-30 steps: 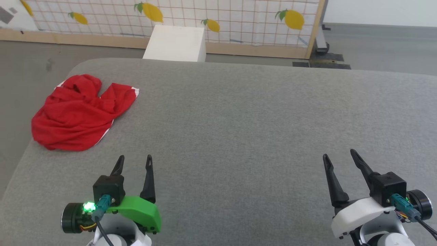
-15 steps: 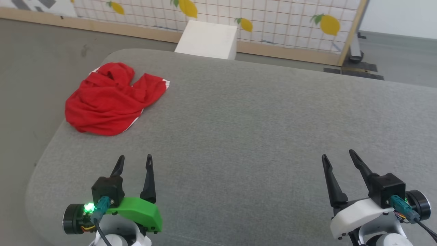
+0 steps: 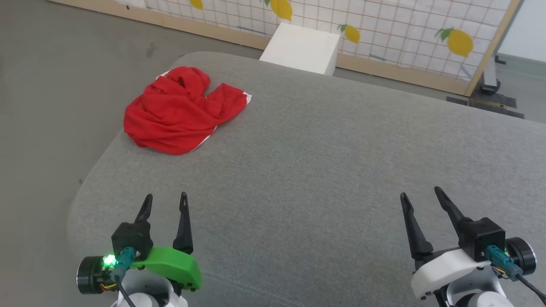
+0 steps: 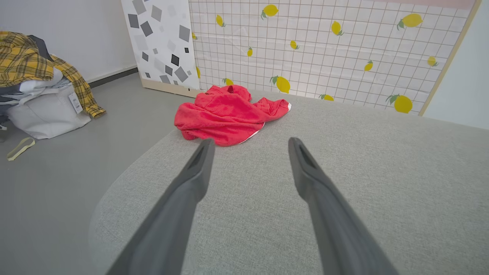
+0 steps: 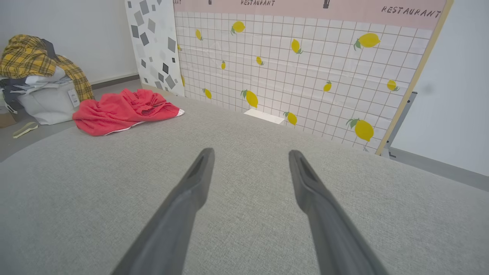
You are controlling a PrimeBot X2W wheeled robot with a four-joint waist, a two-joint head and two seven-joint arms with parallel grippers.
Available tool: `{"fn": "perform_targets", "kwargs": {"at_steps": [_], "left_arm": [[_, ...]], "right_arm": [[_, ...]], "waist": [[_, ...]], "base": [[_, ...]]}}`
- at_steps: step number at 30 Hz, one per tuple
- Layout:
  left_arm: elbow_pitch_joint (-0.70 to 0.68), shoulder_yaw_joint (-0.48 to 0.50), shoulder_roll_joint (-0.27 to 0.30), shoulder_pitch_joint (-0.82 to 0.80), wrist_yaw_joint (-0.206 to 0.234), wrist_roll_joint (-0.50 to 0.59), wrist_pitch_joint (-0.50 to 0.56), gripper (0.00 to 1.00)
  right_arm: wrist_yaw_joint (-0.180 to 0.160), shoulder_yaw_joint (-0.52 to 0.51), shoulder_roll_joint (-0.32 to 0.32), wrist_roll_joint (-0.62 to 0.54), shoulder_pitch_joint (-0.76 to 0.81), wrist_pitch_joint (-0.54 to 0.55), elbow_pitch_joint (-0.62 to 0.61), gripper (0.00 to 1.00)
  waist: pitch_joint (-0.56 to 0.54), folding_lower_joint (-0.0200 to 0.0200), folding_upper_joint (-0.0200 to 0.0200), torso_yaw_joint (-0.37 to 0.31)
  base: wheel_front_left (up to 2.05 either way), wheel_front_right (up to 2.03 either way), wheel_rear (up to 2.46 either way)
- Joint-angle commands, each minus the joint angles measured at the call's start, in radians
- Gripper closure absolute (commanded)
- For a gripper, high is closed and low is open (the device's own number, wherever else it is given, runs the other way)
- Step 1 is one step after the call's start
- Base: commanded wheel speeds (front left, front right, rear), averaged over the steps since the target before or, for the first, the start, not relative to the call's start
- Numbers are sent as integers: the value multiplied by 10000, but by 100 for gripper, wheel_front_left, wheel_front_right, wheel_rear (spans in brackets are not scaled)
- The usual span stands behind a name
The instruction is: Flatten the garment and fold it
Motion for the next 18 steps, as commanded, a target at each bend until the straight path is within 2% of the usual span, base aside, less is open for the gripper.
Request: {"fn": "perform_targets", "kwargs": {"at_steps": [1,18], "left_arm": [[29,-6,52,-193,86,-136,-117,0],[120,37,85,-120,272,-413,-463,0]], "right_arm": [[-7,34,10,91,-224,-94,34,0],[-9,63,14,135,-292,-330,110,0]], "waist": [[10,0,0,189],[19,0,0,885]], "base": [[0,0,0],[0,0,0]]}}
